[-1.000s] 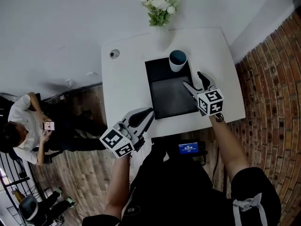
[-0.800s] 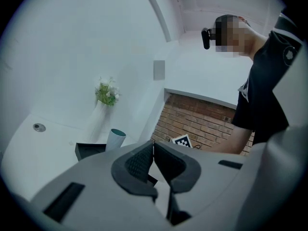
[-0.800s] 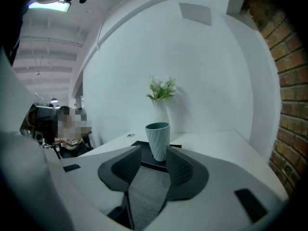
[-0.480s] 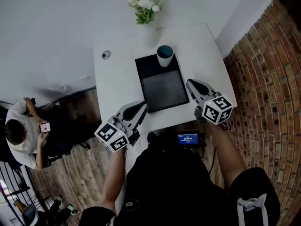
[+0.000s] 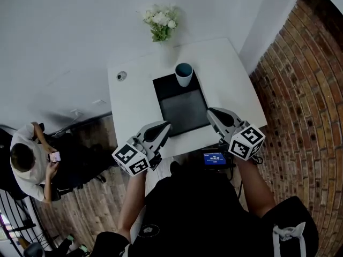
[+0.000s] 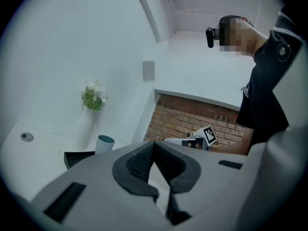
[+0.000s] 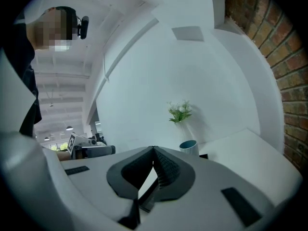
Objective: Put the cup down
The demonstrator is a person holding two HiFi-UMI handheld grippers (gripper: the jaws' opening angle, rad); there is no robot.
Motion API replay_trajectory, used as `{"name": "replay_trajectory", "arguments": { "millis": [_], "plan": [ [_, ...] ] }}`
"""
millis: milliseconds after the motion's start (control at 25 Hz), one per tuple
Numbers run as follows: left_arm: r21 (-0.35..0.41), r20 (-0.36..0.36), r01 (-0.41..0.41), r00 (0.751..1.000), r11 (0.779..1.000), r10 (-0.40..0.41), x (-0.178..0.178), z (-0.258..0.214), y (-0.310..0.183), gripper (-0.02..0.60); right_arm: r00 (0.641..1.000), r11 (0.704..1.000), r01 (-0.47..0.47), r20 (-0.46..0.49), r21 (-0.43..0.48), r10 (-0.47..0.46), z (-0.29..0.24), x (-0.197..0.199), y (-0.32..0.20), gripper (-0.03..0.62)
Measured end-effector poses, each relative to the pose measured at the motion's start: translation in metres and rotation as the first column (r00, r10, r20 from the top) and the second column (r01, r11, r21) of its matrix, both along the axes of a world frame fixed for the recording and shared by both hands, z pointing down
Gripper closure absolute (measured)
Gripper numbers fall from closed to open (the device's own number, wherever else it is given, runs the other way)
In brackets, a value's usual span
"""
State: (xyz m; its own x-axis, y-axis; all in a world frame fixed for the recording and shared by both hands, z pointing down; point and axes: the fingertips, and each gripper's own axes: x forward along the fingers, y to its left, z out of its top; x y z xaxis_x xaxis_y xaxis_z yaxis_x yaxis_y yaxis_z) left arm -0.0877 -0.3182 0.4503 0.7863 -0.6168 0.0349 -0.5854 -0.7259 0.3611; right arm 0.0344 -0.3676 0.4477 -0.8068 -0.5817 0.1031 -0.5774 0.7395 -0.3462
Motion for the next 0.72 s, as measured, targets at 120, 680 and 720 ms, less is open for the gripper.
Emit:
{"name": "replay_trajectory", "arguments": {
  "millis": [120, 680, 720],
  "plan": [
    [0.0, 0.003, -0.006, 1.0, 1.0, 0.006, 0.001, 0.0, 0.0, 0.574, 1.0, 1.0, 0.01, -0.027, 0.02, -0.01, -0.001, -0.006, 0.005, 0.58],
    [0.01, 0.021, -0.002, 1.0, 1.0, 0.002, 0.008, -0.002, 0.008, 0.574, 0.992, 0.992, -0.125, 0.011, -0.025, 0.126, 0.005, 0.019, -0.004, 0.58],
    [0.003, 0.019, 0.0, 1.0, 1.0, 0.0, 0.008, -0.001, 0.009, 0.574, 0.993, 0.993, -0.12, 0.007, -0.021, 0.121, 0.005, 0.019, -0.004, 0.58]
  ]
}}
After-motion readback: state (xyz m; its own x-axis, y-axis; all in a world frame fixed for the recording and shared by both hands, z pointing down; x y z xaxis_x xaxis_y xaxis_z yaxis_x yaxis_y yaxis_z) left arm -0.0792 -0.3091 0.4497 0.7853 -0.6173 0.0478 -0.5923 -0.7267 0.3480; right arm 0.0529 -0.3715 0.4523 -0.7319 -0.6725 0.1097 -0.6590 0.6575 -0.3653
